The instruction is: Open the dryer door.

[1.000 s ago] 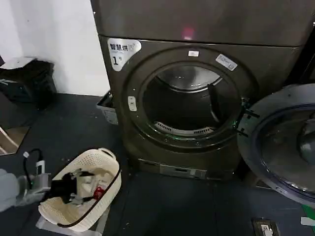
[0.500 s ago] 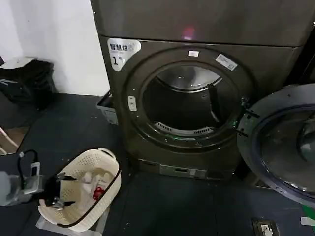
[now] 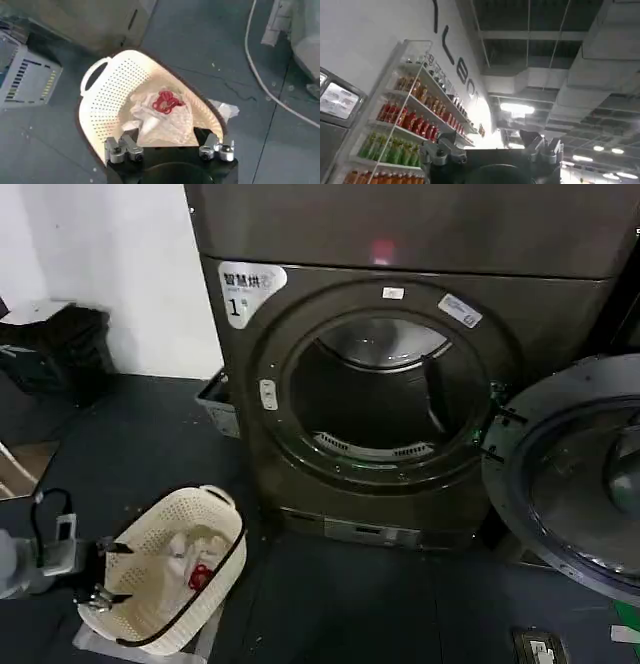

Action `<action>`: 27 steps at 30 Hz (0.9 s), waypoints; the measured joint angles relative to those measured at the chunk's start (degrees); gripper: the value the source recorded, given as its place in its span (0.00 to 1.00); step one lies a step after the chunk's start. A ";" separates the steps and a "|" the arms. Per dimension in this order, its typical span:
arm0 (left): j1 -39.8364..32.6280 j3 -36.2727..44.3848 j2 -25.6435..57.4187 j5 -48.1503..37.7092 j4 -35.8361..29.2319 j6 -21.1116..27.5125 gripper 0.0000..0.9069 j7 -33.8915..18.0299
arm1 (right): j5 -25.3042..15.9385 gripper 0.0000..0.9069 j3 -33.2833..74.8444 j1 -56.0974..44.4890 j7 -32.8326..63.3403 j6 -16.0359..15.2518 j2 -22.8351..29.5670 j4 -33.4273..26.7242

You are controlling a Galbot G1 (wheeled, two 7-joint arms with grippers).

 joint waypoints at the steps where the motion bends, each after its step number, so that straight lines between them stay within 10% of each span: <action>1: 0.03 -0.03 -0.01 -0.02 0.00 0.02 1.00 0.03 | 0.00 1.00 0.12 -0.01 -0.01 -0.03 -0.06 0.01; 27: -0.02 0.10 -0.13 3.86 0.29 0.61 1.00 2.22 | 0.17 1.00 1.89 -1.65 -0.74 -0.48 0.46 0.11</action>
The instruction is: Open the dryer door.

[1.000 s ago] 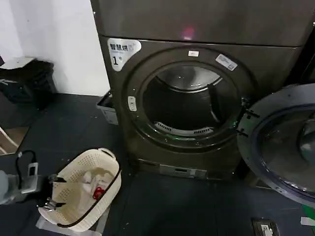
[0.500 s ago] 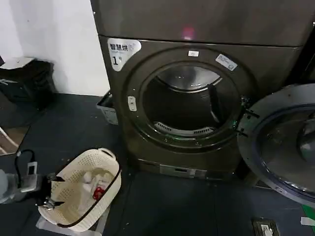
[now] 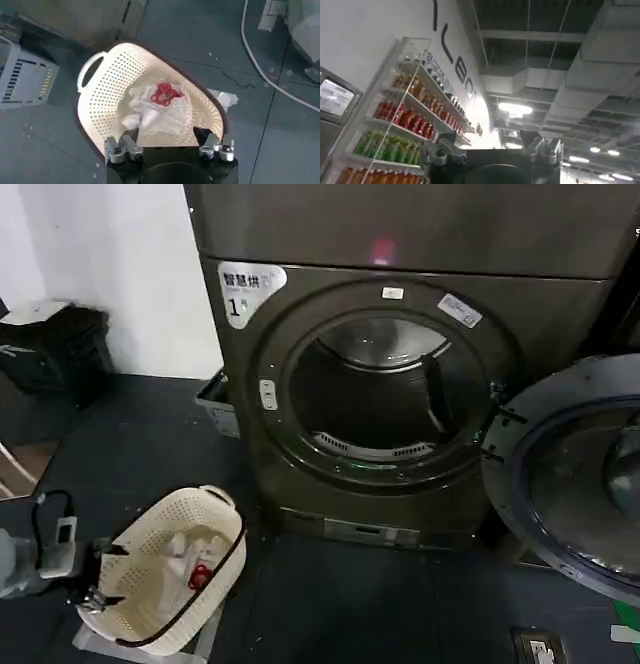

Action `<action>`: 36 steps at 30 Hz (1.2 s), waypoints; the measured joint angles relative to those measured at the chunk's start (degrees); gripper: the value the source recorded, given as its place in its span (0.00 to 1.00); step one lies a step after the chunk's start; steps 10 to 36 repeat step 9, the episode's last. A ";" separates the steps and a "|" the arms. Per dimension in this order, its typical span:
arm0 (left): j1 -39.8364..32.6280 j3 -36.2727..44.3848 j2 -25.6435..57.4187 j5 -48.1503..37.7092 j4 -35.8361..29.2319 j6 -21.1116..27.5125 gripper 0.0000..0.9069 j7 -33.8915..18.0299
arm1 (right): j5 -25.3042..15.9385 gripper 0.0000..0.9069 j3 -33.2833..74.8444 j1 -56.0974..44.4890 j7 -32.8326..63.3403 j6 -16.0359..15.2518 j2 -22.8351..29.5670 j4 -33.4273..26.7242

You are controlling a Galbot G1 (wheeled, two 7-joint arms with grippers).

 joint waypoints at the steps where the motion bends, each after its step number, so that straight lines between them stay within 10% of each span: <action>1: 0.01 0.05 -0.03 0.30 0.08 -0.04 1.00 0.09 | 0.00 1.00 0.02 -0.01 -0.03 0.00 0.07 0.04; 36: 0.03 0.13 -0.09 0.80 0.33 -0.06 1.00 0.37 | 0.03 1.00 0.20 -0.17 -0.09 0.00 0.38 0.48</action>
